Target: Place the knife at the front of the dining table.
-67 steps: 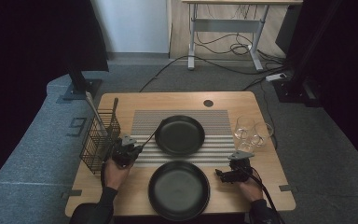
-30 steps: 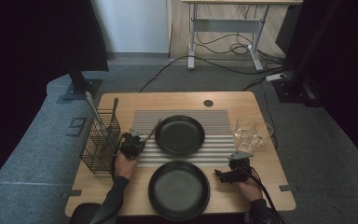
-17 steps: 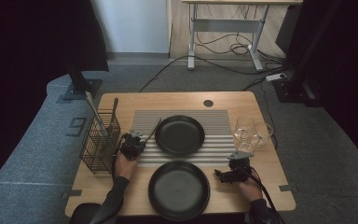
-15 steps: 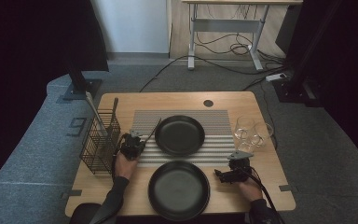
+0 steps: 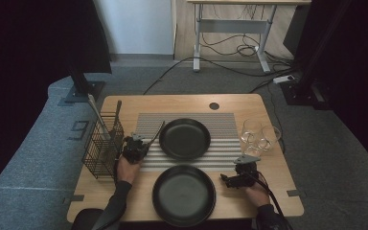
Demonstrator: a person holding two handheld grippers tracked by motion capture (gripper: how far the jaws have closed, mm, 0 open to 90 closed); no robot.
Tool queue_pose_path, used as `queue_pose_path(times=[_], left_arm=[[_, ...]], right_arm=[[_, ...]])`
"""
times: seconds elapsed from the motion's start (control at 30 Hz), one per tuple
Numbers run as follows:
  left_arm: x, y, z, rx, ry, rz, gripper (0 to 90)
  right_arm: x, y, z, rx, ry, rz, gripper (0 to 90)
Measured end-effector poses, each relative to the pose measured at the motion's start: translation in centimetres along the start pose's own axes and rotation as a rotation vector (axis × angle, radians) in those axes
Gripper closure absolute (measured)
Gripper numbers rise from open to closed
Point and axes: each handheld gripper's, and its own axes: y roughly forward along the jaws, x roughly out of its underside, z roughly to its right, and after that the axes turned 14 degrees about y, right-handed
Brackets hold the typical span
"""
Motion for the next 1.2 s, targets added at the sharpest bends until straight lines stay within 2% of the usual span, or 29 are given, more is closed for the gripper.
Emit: queue_pose_path(times=[0.37,0.6,0.7,0.83,0.93,1.0,1.07,1.2], left_arm=[[0.1,0.1,0.0,-0.032,0.003,-0.008,69.8],[0.1,-0.2,0.0,-0.055,0.018,0.005,61.1],[0.1,-0.4,0.0,-0.044,0.020,0.013,49.9],[0.1,-0.8,0.1,0.022,0.019,0.004,39.4],[0.3,-1.2,0.4,0.028,0.026,0.010,33.9],[0.5,-1.5,0.5,0.046,0.023,0.017,29.1],[0.7,-1.7,0.6,0.048,0.028,0.023,27.8],[1.4,-1.9,1.0,0.067,0.030,0.013,19.4]], right_arm=[[0.0,0.0,0.0,0.002,-0.002,0.001,2.9],[0.0,0.0,0.0,0.001,-0.002,0.001,2.8],[0.0,0.0,0.0,0.001,-0.002,0.001,2.8],[0.0,0.0,0.0,0.002,-0.002,0.001,2.8],[0.0,0.0,0.0,0.001,-0.002,0.001,2.8],[0.0,0.0,0.0,0.002,-0.003,0.001,2.7],[0.0,0.0,0.0,0.002,-0.003,0.001,2.6],[0.0,0.0,0.0,0.001,-0.004,0.000,2.4]])
